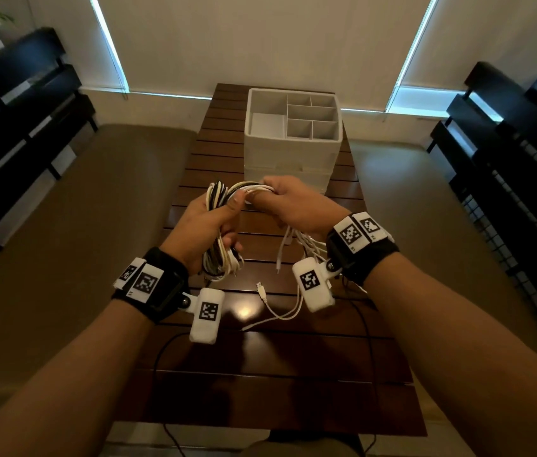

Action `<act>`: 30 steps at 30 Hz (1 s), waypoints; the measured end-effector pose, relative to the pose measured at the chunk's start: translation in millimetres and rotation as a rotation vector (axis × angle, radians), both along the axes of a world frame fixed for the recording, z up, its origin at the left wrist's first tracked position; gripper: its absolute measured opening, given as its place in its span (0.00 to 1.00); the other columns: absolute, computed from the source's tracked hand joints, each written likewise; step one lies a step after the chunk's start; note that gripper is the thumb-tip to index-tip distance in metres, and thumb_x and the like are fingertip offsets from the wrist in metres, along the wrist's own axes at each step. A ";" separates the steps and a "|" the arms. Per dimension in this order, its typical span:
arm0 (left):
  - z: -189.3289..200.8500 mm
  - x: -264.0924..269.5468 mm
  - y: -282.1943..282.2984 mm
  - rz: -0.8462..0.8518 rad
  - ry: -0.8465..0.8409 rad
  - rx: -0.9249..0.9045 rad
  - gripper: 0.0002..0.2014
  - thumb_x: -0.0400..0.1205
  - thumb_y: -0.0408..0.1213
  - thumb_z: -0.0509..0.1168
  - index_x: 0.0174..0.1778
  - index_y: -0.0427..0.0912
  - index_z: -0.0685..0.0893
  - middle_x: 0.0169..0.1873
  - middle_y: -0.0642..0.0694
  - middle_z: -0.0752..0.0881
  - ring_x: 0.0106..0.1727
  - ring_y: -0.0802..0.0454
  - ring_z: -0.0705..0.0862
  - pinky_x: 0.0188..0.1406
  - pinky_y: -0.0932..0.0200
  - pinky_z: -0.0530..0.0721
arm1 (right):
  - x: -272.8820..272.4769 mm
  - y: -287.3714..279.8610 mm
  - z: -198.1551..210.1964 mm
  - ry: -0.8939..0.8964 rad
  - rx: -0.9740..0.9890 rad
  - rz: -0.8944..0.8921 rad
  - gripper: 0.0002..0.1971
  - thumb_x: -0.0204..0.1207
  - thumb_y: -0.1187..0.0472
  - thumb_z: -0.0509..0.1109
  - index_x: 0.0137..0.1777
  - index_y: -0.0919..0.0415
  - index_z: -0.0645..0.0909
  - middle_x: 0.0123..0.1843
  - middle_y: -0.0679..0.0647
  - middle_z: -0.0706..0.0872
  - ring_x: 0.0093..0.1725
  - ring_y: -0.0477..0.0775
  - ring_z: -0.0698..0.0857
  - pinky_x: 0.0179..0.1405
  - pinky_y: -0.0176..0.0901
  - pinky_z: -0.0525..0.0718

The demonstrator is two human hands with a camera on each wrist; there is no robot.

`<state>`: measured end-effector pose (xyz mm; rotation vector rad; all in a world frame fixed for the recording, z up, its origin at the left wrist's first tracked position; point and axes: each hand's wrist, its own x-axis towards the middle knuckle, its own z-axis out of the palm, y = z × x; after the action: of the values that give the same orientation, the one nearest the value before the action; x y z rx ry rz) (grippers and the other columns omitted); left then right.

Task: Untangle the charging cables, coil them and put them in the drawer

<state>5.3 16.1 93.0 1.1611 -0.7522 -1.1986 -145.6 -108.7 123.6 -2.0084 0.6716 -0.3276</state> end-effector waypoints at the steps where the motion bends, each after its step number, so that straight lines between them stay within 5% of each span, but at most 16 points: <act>1: -0.5 0.0 -0.7 0.016 -0.013 0.000 0.13 0.88 0.47 0.69 0.58 0.40 0.84 0.23 0.50 0.67 0.19 0.55 0.69 0.26 0.54 0.82 | -3.4 -2.0 0.0 -0.016 0.050 0.015 0.17 0.88 0.49 0.68 0.54 0.65 0.83 0.32 0.49 0.76 0.28 0.45 0.73 0.28 0.42 0.73; 4: -2.0 -3.4 -2.3 0.061 -0.061 -0.028 0.15 0.88 0.48 0.69 0.58 0.38 0.83 0.22 0.51 0.66 0.18 0.54 0.65 0.23 0.55 0.80 | -14.7 -7.7 -0.2 -0.076 0.269 0.080 0.25 0.86 0.44 0.70 0.62 0.71 0.81 0.37 0.52 0.75 0.31 0.47 0.71 0.31 0.40 0.71; 7: -3.0 -10.1 -4.2 0.077 -0.077 -0.046 0.12 0.87 0.48 0.71 0.48 0.43 0.83 0.21 0.52 0.65 0.17 0.55 0.65 0.19 0.57 0.77 | -18.2 -4.0 1.4 -0.159 0.476 0.091 0.21 0.91 0.44 0.61 0.54 0.64 0.81 0.33 0.51 0.69 0.28 0.46 0.66 0.27 0.37 0.68; 14: -7.5 -25.5 -8.0 0.061 -0.210 -0.093 0.09 0.87 0.43 0.71 0.46 0.41 0.86 0.22 0.49 0.70 0.18 0.53 0.69 0.18 0.57 0.78 | -6.7 12.7 -7.8 -0.260 0.411 -0.082 0.24 0.94 0.45 0.55 0.38 0.55 0.77 0.28 0.50 0.66 0.24 0.47 0.62 0.23 0.40 0.60; 17: -5.8 -18.7 -8.1 0.052 -0.269 -0.071 0.10 0.87 0.46 0.72 0.42 0.47 0.88 0.23 0.50 0.72 0.20 0.52 0.70 0.24 0.52 0.80 | -14.6 4.5 -15.0 -0.188 0.259 -0.054 0.23 0.93 0.44 0.54 0.42 0.57 0.76 0.28 0.48 0.67 0.25 0.47 0.64 0.23 0.41 0.63; 21: -21.3 -19.4 -11.2 0.049 -0.327 -0.004 0.10 0.86 0.45 0.73 0.46 0.41 0.86 0.22 0.50 0.74 0.19 0.50 0.72 0.26 0.51 0.82 | -28.0 -16.2 -8.4 0.240 -0.136 0.066 0.26 0.93 0.43 0.53 0.46 0.59 0.83 0.27 0.42 0.77 0.26 0.42 0.74 0.33 0.40 0.72; 24: -32.8 -28.6 -12.9 0.019 -0.324 0.034 0.12 0.86 0.44 0.73 0.44 0.40 0.83 0.20 0.51 0.73 0.18 0.52 0.73 0.24 0.53 0.83 | -25.3 -20.5 4.8 0.479 -0.375 0.130 0.24 0.92 0.42 0.54 0.40 0.50 0.82 0.34 0.51 0.83 0.34 0.50 0.81 0.42 0.48 0.79; 27: -25.1 -29.1 -14.1 0.008 -0.304 -0.007 0.13 0.87 0.43 0.71 0.47 0.37 0.81 0.20 0.52 0.73 0.18 0.53 0.73 0.22 0.53 0.85 | -26.3 -19.1 23.4 0.468 -0.473 0.098 0.27 0.92 0.41 0.55 0.43 0.59 0.85 0.37 0.57 0.87 0.38 0.57 0.85 0.44 0.52 0.81; 30: -8.9 -29.0 -15.1 0.027 -0.263 -0.078 0.13 0.88 0.43 0.70 0.53 0.35 0.81 0.22 0.52 0.73 0.18 0.53 0.73 0.24 0.53 0.85 | -29.3 -17.7 39.6 0.317 -0.524 0.069 0.27 0.90 0.40 0.57 0.48 0.59 0.88 0.37 0.54 0.87 0.36 0.51 0.84 0.38 0.46 0.78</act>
<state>-23.7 1.1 84.1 1.2744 -0.9691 -0.9954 -174.9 -126.4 163.2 -2.6134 0.7646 -0.1509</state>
